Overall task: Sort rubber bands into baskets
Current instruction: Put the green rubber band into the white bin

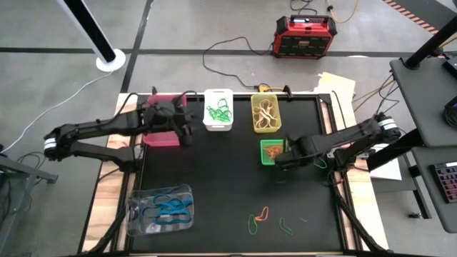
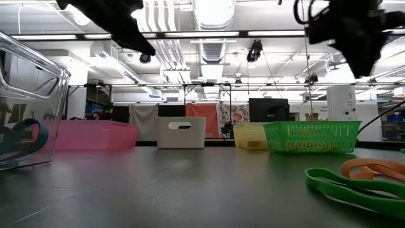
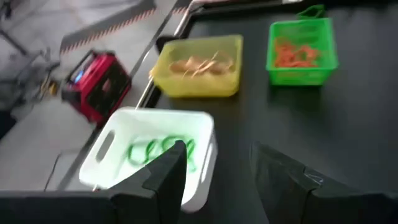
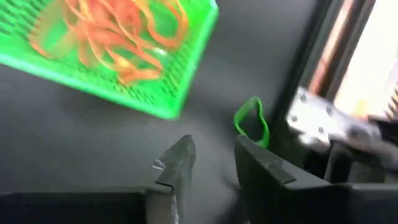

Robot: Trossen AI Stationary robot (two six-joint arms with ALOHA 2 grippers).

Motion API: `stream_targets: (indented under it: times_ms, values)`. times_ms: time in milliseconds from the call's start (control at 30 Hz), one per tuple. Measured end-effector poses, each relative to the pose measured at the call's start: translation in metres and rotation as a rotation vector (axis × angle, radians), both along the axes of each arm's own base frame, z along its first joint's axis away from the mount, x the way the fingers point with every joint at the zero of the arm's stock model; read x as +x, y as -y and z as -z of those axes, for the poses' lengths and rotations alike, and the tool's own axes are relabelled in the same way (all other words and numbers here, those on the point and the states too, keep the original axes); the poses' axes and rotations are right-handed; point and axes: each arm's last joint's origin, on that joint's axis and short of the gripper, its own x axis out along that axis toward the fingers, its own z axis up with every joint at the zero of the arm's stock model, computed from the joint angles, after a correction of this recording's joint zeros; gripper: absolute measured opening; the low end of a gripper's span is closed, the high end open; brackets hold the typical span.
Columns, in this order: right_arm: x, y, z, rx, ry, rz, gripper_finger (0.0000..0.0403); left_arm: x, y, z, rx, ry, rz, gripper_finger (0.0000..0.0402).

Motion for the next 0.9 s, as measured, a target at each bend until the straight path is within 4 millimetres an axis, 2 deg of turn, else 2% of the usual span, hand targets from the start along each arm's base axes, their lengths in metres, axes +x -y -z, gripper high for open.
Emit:
stream_targets:
  times_ms: [133,333,500,633,767,900]
  values:
    - [-0.003,-0.002,0.014,0.083,-0.092,-0.040,0.0086,-0.003,0.008,-0.005,0.016,0.025,0.039,0.0161]
    - [-0.010,-0.010,0.058,0.236,-0.351,-0.106,0.0051,-0.011,0.011,-0.010,0.019,0.044,0.040,0.0161]
    - [-0.019,-0.022,0.087,0.126,-0.480,-0.097,0.0026,-0.013,0.012,-0.012,0.023,0.057,0.040,0.0161]
    - [-0.017,-0.033,0.107,0.015,-0.438,-0.096,0.0012,-0.013,0.011,-0.012,0.025,0.053,0.041,0.0161]
    - [-0.019,-0.041,0.120,-0.037,-0.462,-0.115,0.0010,-0.011,0.011,-0.010,0.025,0.042,0.043,0.0161]
    - [-0.022,-0.058,0.127,-0.060,-0.465,-0.226,0.0011,-0.011,0.011,-0.010,0.005,0.052,0.030,0.0161]
